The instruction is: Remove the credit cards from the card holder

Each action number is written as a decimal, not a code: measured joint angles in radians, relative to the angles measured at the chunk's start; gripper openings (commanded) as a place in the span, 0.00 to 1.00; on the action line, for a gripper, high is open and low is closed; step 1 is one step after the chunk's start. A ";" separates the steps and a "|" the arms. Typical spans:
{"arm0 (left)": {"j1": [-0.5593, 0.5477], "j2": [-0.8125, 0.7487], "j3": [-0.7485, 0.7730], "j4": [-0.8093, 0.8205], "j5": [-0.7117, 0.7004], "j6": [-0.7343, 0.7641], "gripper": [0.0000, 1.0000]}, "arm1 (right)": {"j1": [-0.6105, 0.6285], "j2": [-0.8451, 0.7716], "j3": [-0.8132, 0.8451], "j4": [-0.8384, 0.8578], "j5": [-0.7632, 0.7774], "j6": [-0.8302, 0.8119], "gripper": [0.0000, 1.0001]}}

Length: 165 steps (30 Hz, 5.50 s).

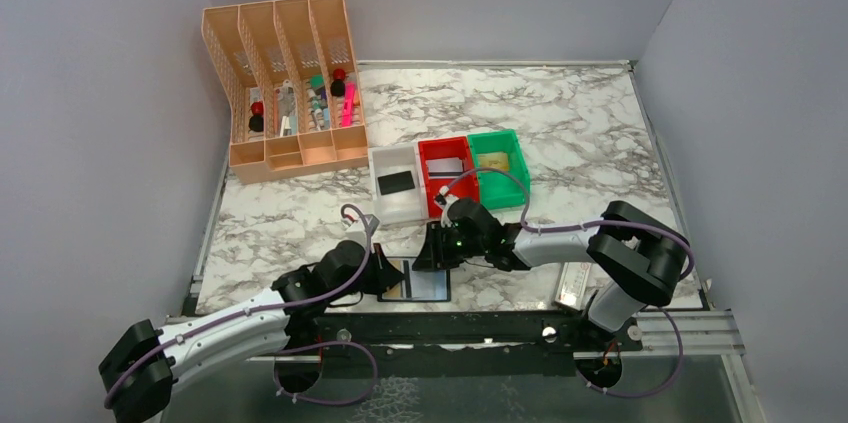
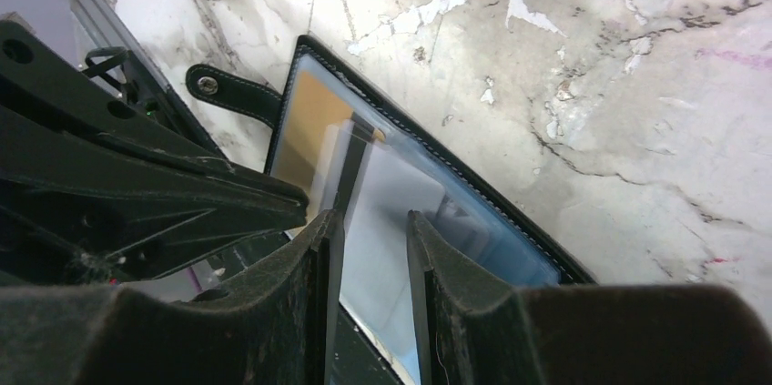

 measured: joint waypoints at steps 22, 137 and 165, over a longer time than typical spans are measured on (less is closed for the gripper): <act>0.000 -0.041 0.060 -0.084 -0.050 0.006 0.31 | 0.000 -0.003 0.001 -0.005 0.014 0.000 0.38; 0.000 -0.141 0.001 -0.122 0.003 -0.066 0.00 | 0.003 -0.092 -0.073 -0.034 0.035 0.022 0.37; 0.000 0.049 -0.052 0.160 0.114 -0.066 0.26 | -0.002 0.037 -0.120 0.252 -0.126 0.087 0.39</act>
